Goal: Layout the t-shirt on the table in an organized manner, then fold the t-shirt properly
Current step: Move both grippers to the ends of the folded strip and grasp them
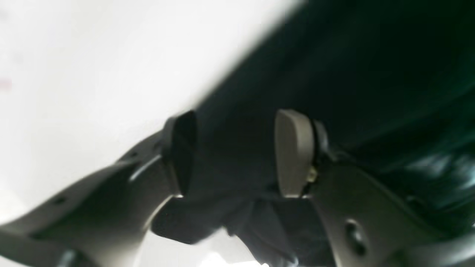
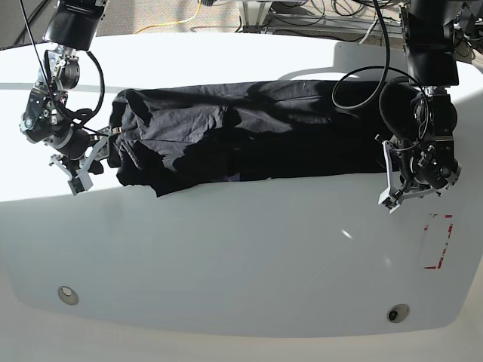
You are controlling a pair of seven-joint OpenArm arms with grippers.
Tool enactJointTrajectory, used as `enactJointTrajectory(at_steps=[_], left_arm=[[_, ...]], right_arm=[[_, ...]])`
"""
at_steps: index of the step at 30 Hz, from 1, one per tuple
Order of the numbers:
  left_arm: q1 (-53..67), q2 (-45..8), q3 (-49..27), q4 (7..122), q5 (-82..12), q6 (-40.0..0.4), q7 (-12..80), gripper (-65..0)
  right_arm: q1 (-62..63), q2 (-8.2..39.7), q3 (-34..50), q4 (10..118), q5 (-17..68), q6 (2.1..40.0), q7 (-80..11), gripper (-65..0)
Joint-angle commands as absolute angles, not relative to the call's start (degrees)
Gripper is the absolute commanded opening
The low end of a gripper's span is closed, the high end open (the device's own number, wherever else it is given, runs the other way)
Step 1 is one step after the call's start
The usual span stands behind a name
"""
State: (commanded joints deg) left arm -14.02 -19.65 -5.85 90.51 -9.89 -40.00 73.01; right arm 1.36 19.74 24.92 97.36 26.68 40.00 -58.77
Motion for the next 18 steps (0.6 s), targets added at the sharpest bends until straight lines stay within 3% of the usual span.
enactJointTrajectory(at_steps=[6, 13, 18], left_arm=[[-14.1, -18.9, -9.8, 94.3, -9.9, -40.0, 74.2, -29.0], [-14.1, -18.9, -18.0, 94.3, -9.9, -40.0, 74.2, -28.7], [-14.1, -18.8, -26.2, 94.1, -9.9, -40.0, 74.3, -28.7]], right_arm=[[0.8, 16.5, 24.7, 103.0, 26.8, 40.0, -61.9, -54.2], [0.8, 12.1, 24.6, 104.2, 26.4, 40.0, -64.6, -48.5], [1.3, 9.7, 23.8, 102.6, 26.3, 40.0, -64.6, -50.9]])
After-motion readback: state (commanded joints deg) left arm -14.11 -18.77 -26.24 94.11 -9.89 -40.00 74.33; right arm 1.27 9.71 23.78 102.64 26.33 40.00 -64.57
